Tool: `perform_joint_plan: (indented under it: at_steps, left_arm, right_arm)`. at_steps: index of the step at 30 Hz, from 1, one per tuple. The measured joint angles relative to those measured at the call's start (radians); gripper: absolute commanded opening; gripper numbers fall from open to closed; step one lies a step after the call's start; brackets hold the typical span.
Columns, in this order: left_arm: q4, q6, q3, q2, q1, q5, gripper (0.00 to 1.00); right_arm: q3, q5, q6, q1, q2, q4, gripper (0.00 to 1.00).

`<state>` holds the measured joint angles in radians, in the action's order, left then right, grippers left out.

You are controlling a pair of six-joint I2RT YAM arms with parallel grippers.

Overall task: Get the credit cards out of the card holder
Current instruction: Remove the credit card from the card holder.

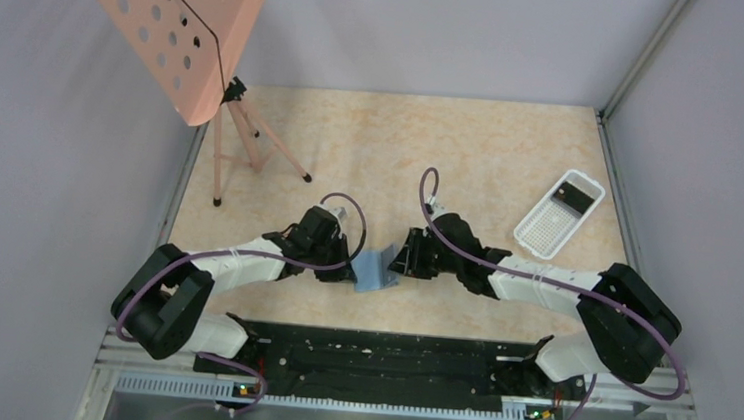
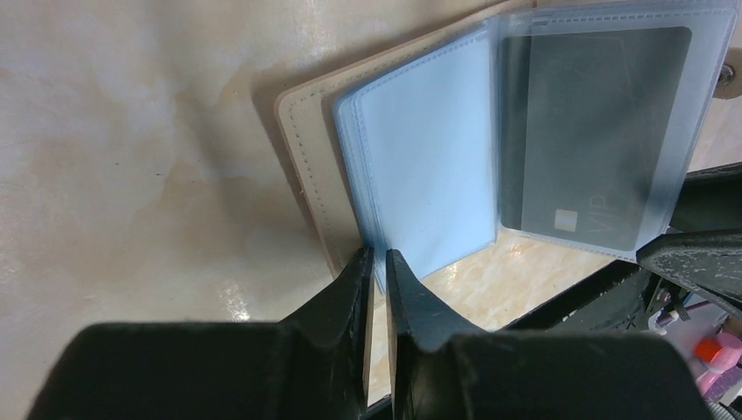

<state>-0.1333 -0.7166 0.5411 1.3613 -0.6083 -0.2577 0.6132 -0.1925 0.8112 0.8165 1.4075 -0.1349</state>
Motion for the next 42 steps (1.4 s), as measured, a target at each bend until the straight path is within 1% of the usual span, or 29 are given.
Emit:
perform_joint_plan:
  at_steps: [2,4,6,13,24,28,31,34,42]
  left_arm:
    - [0.000,-0.002,-0.001,-0.002,0.000,0.000,0.16]
    - [0.001,-0.005,-0.002,-0.002,0.000,0.000,0.16]
    - [0.002,-0.007,-0.003,-0.003,0.000,0.001,0.16]
    - [0.004,-0.011,-0.005,-0.004,0.000,0.001,0.16]
    - [0.006,-0.012,-0.006,-0.005,0.000,0.001,0.16]
    - [0.006,-0.013,-0.007,-0.006,0.000,0.001,0.16]
    - [0.006,-0.014,-0.007,-0.006,0.000,0.001,0.16]
    - [0.006,-0.014,-0.007,-0.006,0.000,0.001,0.16]
    - [0.007,-0.014,-0.008,-0.008,0.000,0.001,0.16]
  right_arm:
    - [0.006,0.001,-0.002,0.003,0.000,0.002,0.32]
    - [0.010,0.008,-0.006,0.005,0.000,0.013,0.38]
    - [0.011,0.016,-0.009,0.008,-0.001,0.018,0.39]
    - [0.018,0.048,-0.029,0.020,-0.002,0.055,0.38]
    - [0.077,0.151,-0.095,0.049,-0.002,0.143,0.38]
    - [0.077,0.165,-0.105,0.054,-0.002,0.162,0.34]
    - [0.077,0.166,-0.106,0.055,-0.002,0.166,0.26]
    - [0.077,0.166,-0.111,0.058,-0.002,0.166,0.20]
    - [0.103,0.170,-0.112,0.067,-0.002,0.191,0.20]
